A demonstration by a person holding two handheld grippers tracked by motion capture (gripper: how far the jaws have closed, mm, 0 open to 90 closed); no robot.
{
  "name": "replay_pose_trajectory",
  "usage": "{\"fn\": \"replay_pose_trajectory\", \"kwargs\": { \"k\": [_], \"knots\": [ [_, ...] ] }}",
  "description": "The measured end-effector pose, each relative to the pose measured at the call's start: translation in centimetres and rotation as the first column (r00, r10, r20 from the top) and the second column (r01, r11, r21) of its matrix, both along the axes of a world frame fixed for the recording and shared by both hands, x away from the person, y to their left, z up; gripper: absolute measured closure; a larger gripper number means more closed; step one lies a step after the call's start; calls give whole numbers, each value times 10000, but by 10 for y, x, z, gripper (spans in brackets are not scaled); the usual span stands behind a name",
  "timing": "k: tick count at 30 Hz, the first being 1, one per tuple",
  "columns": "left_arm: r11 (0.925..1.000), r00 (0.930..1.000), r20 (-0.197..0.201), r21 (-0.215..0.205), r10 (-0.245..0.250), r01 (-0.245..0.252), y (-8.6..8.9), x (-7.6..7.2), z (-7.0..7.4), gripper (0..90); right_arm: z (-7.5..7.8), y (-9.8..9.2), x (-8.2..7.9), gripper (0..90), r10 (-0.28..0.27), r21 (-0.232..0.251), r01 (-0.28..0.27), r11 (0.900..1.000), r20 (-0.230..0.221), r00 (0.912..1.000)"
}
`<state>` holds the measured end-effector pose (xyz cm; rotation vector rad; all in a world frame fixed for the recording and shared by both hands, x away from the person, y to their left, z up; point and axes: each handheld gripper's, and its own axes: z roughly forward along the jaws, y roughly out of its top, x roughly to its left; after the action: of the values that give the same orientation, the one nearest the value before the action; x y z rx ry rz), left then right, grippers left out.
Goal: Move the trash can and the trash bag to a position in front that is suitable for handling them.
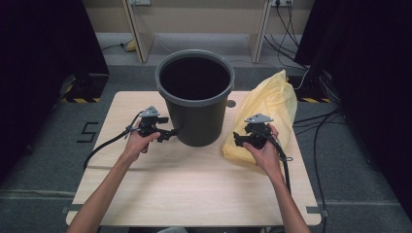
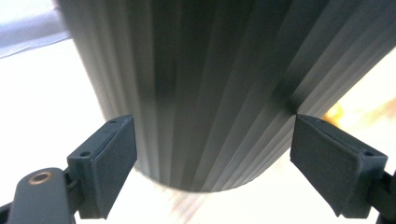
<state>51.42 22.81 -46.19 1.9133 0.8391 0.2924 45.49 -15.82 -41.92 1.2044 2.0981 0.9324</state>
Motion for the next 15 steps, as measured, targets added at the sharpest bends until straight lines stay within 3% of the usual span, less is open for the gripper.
{"fn": "replay_pose_trajectory", "kwargs": {
  "k": [1, 2, 4, 9, 14, 15],
  "knots": [
    [10000, 10000, 0, 0, 0, 0, 0, 0, 0, 143, 0, 0, 0, 176, 0, 0, 0, 10000, 0, 10000],
    [9981, 9983, 53, 211, 586, -587, 2, 0, 0, 151, -5, -9, -3, 177, -83, -44, 82, 10000, -155, 9998],
    [9937, 9950, 313, 583, 945, -962, 4, -2, 2, 153, -12, -17, -6, 181, -95, -118, 91, 9999, -361, 9993],
    [9969, 9964, 327, 78, 781, -784, 16, -21, 3, 167, -31, -47, -15, 189, -637, -631, 591, 9963, -731, 9953],
    [9962, 9968, 199, 403, 768, -776, 31, -43, -8, 162, -45, -72, -20, 185, -1080, -603, 1024, 9929, -994, 9892],
    [9943, 9964, 57, 642, 844, -846, 40, -52, -16, 162, -51, -81, -22, 250, -1179, -538, 1124, 9922, -1128, 9866]
  ]
}}
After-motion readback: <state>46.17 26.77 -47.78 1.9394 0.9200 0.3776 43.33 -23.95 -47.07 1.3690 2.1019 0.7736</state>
